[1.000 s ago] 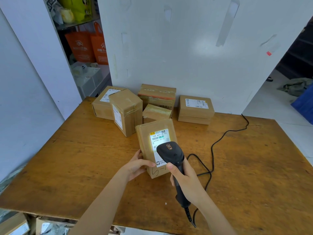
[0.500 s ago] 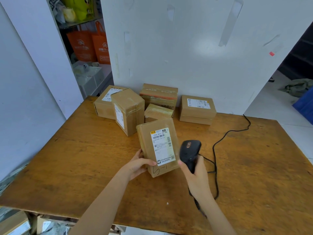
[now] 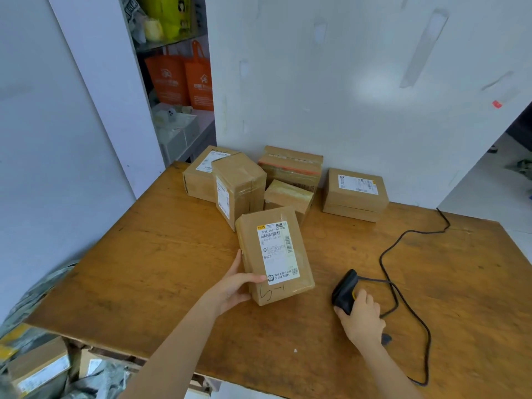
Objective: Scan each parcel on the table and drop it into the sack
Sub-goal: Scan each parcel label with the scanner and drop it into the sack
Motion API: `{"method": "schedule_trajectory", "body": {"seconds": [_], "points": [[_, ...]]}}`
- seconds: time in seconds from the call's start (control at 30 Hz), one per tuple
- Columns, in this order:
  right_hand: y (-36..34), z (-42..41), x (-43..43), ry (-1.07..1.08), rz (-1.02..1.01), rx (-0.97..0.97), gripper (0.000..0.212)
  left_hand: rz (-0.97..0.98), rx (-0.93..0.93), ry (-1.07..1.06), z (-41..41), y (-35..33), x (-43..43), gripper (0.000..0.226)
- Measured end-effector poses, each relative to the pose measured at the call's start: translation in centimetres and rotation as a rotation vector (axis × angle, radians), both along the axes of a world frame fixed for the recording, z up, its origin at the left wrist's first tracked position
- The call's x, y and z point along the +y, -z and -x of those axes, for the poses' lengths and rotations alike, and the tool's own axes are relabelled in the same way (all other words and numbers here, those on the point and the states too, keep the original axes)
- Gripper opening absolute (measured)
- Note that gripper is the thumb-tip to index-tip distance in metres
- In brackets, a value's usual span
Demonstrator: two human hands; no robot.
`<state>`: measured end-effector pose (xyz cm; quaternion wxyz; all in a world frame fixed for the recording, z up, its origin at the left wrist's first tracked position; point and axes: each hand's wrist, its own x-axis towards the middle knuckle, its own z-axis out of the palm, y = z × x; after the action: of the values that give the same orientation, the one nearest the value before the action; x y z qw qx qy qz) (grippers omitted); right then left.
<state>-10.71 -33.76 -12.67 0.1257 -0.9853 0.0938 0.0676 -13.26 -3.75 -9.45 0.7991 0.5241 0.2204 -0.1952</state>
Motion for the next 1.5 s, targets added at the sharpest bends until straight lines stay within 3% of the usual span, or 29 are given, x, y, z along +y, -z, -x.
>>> {"method": "schedule_trajectory", "body": {"seconds": [0.1, 0.17, 0.27, 0.37, 0.57, 0.8, 1.07, 1.33, 1.5], "points": [[-0.8, 0.2, 0.5, 0.063, -0.022, 0.024, 0.076, 0.011, -0.002, -0.016, 0.3, 0.1, 0.1, 0.133], [-1.8, 0.5, 1.0, 0.080, -0.078, -0.122, 0.078, 0.009, 0.003, -0.025, 0.5, -0.1, 0.0, 0.132], [-3.3, -0.2, 1.6, -0.043, -0.322, -0.398, 0.060, 0.011, 0.010, -0.032, 0.5, -0.5, -0.5, 0.132], [-4.8, -2.2, 2.7, -0.234, -0.601, -0.291, 0.050, 0.000, 0.017, -0.037, 0.3, -1.1, -1.3, 0.131], [-5.2, -3.9, 4.7, -0.421, -0.769, -0.061, 0.060, -0.031, 0.056, -0.070, 0.1, -2.9, -4.0, 0.126], [-5.7, -4.5, 4.0, -0.464, -0.803, -0.106, 0.061, -0.046, 0.096, -0.174, 0.6, -4.7, -6.7, 0.087], [-5.9, -3.6, 7.8, -0.675, -0.847, -0.056, 0.055, -0.302, 0.240, -0.412, 4.0, -6.5, -7.1, 0.072], [-7.0, 3.6, 19.9, -0.945, -0.883, 0.057, 0.053, -0.411, 0.307, -0.789, 14.0, -7.7, 0.6, 0.064], [-7.7, 10.3, 29.9, -1.118, -0.902, 0.113, 0.056, -0.462, 0.274, -1.009, 22.1, -8.2, 8.4, 0.045]]}}
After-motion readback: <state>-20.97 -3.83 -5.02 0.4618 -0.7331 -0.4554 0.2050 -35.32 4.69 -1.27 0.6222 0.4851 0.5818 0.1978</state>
